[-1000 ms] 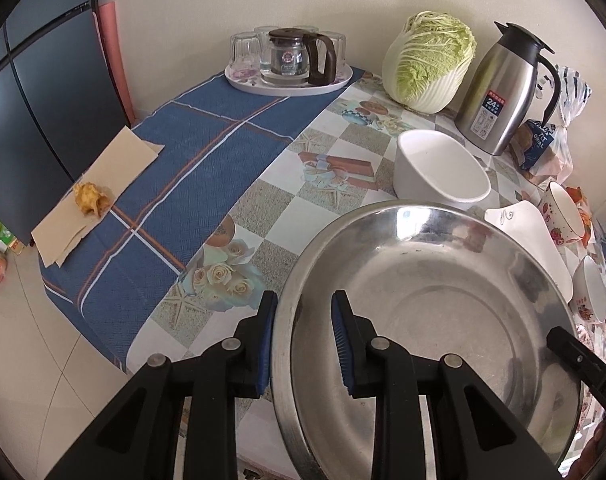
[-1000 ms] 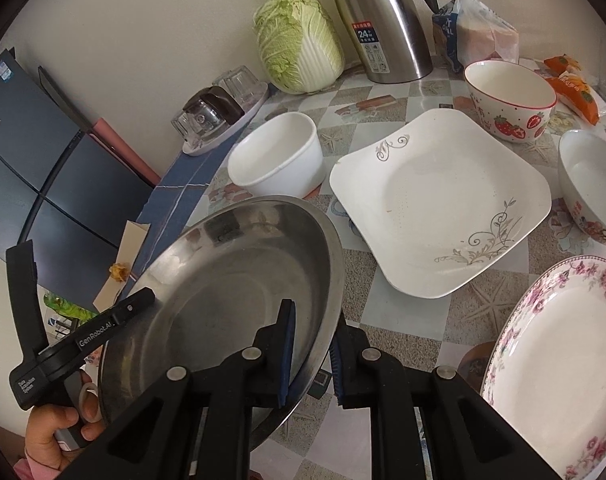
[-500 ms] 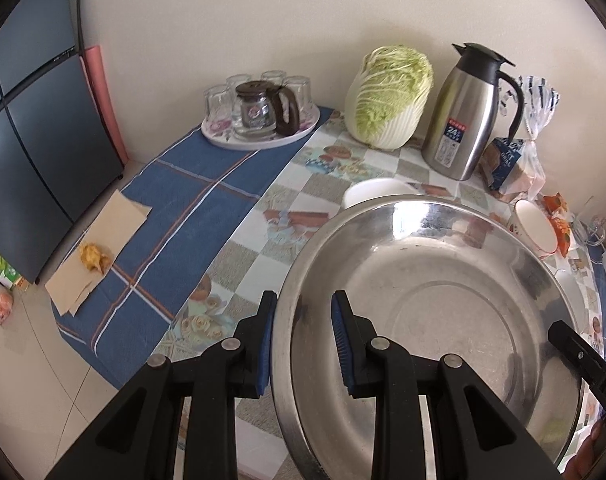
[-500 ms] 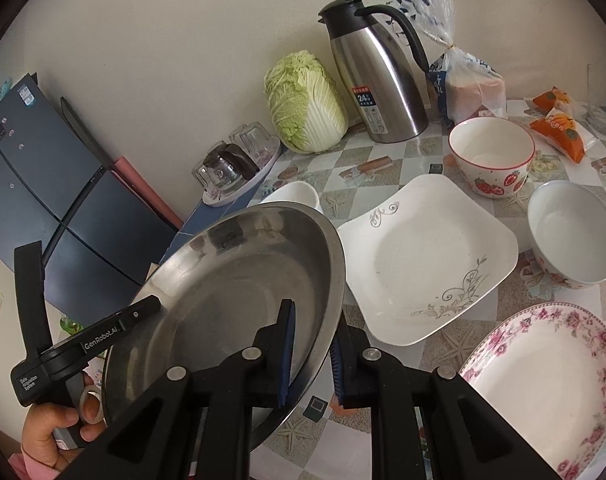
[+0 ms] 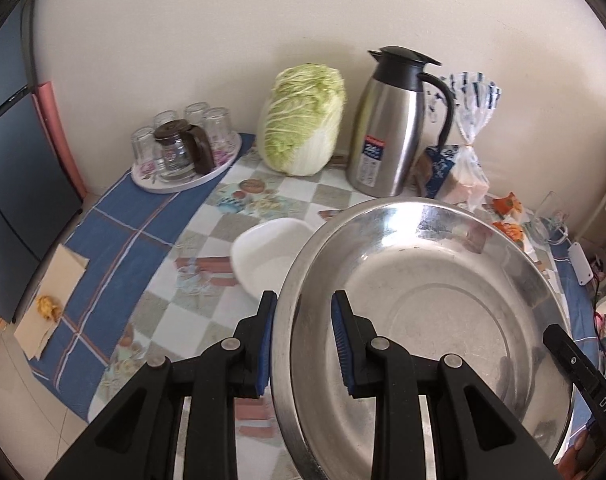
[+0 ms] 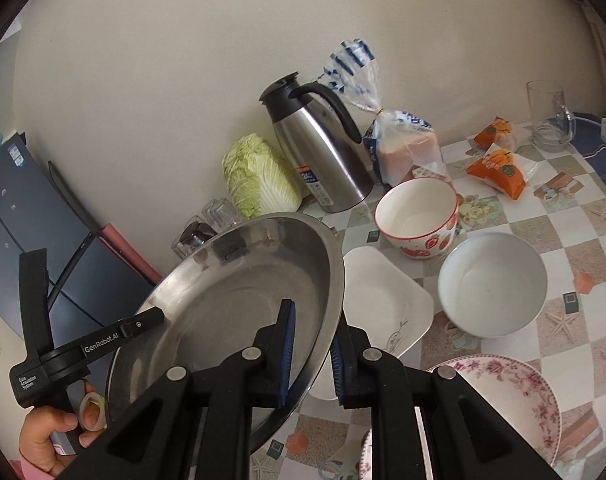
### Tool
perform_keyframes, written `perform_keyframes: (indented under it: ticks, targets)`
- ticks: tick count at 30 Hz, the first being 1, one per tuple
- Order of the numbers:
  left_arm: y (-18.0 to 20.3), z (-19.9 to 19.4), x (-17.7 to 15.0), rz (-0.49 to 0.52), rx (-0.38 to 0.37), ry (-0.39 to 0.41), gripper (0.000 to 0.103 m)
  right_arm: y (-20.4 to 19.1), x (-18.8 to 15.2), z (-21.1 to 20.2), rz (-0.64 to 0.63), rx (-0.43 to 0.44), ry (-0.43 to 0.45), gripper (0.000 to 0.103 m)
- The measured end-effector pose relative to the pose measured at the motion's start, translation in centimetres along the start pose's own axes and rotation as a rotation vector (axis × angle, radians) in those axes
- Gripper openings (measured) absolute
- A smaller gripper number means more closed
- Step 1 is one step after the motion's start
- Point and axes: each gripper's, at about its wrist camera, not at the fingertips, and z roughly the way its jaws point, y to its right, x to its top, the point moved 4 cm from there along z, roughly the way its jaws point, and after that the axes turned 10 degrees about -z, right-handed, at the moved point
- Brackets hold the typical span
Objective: Organize plates and bowls
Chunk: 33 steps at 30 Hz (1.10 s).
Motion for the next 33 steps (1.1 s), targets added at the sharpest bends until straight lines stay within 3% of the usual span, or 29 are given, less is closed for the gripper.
perform_keyframes:
  ticks: [7, 15, 22, 33]
  targets:
    - [4.5, 2.5, -0.5, 0.040, -0.049, -0.042, 0.028, 4.6, 0.6, -1.1, 0.090, -0.070, 0.035, 0.018]
    - [6.7, 5.1, -0.4, 0.047, -0.076, -0.077, 0.028, 7.8, 1.0, -0.6, 0.131, -0.136, 0.032, 0.018]
    - [6.3, 7.7, -0.4, 0.026, -0.088, -0.129, 0.028, 9.1, 1.1, 1.5, 0.142, -0.157, -0.003, 0.018]
    - [2.8, 10.6, -0.9, -0.054, -0.084, -0.200, 0.028, 8.3, 0.3, 5.7, 0.102, -0.158, -0.103, 0.018]
